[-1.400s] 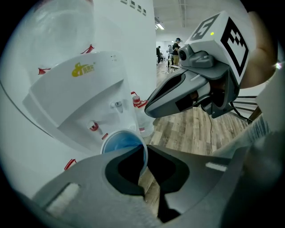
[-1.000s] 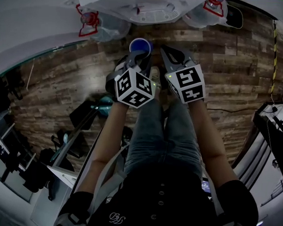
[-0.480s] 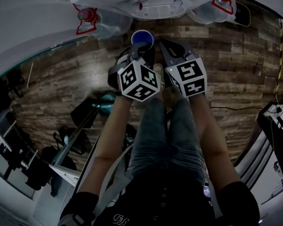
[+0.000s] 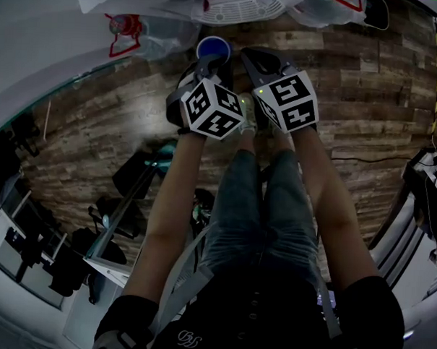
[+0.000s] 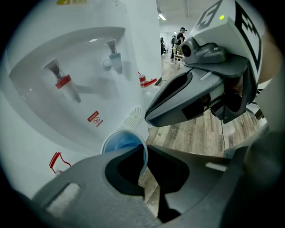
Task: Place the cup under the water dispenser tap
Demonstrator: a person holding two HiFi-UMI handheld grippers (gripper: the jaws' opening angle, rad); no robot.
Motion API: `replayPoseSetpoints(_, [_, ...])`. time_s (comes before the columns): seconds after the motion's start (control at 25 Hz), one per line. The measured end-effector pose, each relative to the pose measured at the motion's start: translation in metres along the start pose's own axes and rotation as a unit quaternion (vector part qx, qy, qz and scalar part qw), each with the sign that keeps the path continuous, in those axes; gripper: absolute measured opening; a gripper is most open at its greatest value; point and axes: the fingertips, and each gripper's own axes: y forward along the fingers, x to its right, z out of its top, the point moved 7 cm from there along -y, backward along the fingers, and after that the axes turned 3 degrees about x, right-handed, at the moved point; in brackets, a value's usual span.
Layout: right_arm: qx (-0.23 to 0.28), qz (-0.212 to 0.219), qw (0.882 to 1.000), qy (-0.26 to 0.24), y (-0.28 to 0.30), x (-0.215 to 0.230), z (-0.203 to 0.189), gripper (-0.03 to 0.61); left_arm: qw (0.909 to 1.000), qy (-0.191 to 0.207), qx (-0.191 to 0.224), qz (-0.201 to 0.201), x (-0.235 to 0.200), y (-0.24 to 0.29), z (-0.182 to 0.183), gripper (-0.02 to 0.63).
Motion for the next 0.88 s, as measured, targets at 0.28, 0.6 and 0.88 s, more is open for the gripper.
replayPoseSetpoints(0.28, [-0.015,0.011,1.0,-0.004,0.017,0.012,-0.002,0.0,0.9999,0.009,0.0,0.007,-0.015,0.015,0.004,0.021])
replayPoseSetpoints(0.6, [-0.021,0.011,1.0,0.006,0.025,0.019,-0.003,0.0,0.9984,0.028,0.007,0.049,-0.039,0.038,0.007,0.021])
replayPoseSetpoints(0.88, [-0.024,0.006,1.0,0.017,0.028,0.022,-0.009,0.0,0.997,0.036,0.011,0.068,-0.051,0.047,0.012,0.023])
